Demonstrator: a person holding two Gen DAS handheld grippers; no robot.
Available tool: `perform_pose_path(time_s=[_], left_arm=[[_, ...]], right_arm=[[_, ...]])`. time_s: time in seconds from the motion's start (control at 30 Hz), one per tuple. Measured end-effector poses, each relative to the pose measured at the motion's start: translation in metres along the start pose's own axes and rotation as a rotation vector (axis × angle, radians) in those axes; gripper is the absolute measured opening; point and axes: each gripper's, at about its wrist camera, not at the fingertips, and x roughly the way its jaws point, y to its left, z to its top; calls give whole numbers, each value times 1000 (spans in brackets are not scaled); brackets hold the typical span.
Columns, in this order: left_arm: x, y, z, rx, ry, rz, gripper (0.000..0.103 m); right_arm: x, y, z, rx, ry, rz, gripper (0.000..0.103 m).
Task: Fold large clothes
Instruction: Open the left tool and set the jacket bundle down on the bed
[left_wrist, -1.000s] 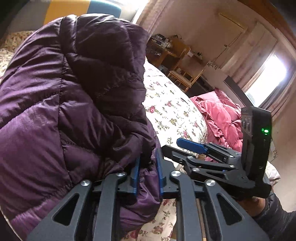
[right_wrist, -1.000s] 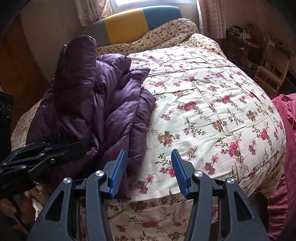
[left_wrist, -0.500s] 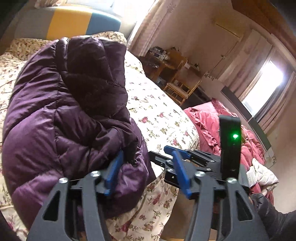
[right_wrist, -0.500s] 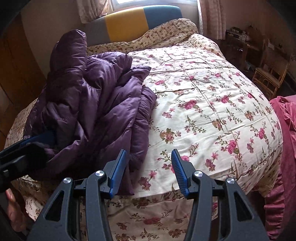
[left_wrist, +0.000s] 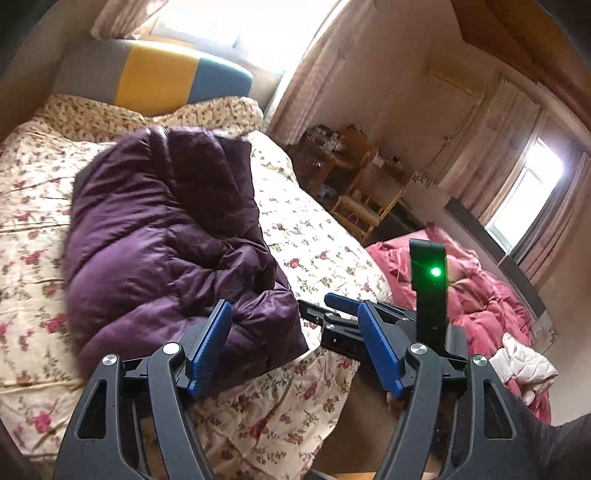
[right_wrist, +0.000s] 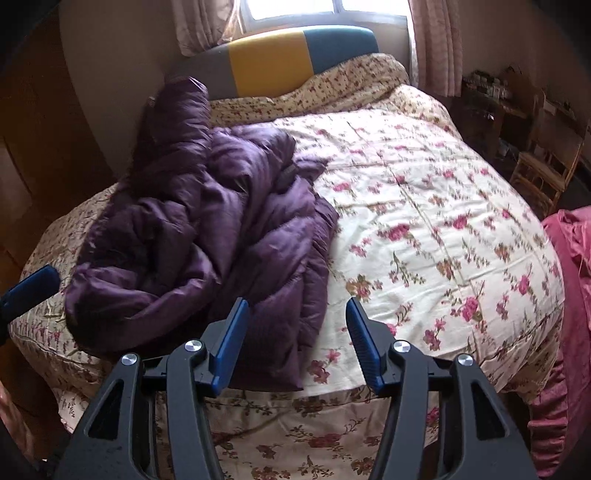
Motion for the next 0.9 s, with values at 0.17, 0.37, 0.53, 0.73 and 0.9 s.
perform_pose_path(time_s=[0.17, 0.37, 0.53, 0.73, 0.9], left_arm=[[-66, 14, 0, -26, -117, 17, 78], [-87, 86, -16, -196, -123, 250, 78], [-57, 127, -29, -276, -40, 370, 78], [-36, 129, -31, -271, -14, 390, 78], [-34, 125, -28, -248, -5, 403, 77]], right_arm=[[-18, 11, 6, -5, -38, 19, 57], [-38, 35, 16, -32, -81, 93, 59], [-31, 57, 19, -46, -55, 146, 62], [-31, 62, 17, -44, -48, 154, 63], [-41, 60, 14, -54, -68, 154, 63]])
